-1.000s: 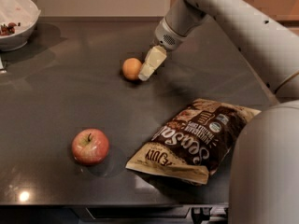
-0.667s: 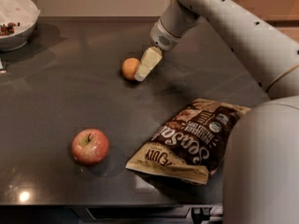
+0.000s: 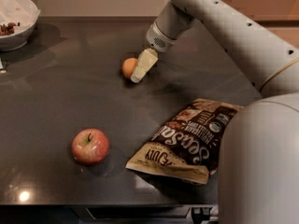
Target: Move orange near brown chip bag
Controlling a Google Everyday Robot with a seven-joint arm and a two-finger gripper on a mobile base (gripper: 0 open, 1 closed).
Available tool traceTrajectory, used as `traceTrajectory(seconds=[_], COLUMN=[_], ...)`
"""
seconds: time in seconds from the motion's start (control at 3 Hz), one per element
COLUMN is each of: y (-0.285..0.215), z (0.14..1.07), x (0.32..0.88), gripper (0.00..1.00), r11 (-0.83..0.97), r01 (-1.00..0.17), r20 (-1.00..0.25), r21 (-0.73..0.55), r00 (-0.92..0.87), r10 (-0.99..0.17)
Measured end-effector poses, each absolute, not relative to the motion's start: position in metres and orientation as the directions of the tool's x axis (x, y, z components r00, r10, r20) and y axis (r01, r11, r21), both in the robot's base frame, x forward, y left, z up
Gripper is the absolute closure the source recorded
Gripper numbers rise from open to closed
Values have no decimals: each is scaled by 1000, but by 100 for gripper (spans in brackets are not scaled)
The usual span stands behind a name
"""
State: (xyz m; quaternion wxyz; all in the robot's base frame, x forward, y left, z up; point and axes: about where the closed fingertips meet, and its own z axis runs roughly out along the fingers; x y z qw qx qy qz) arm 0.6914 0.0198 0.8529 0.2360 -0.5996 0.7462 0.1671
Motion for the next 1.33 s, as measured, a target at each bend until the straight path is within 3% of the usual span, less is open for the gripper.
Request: traceTrajectory(seconds=[0.33, 1.33], y=[25, 41], z=[849, 850], x=[690, 683], gripper=[0, 65], r11=[216, 176], r01=[-976, -984], r20=[-550, -555], r21=[-27, -15], r00=[-166, -139], r10=[-819, -820])
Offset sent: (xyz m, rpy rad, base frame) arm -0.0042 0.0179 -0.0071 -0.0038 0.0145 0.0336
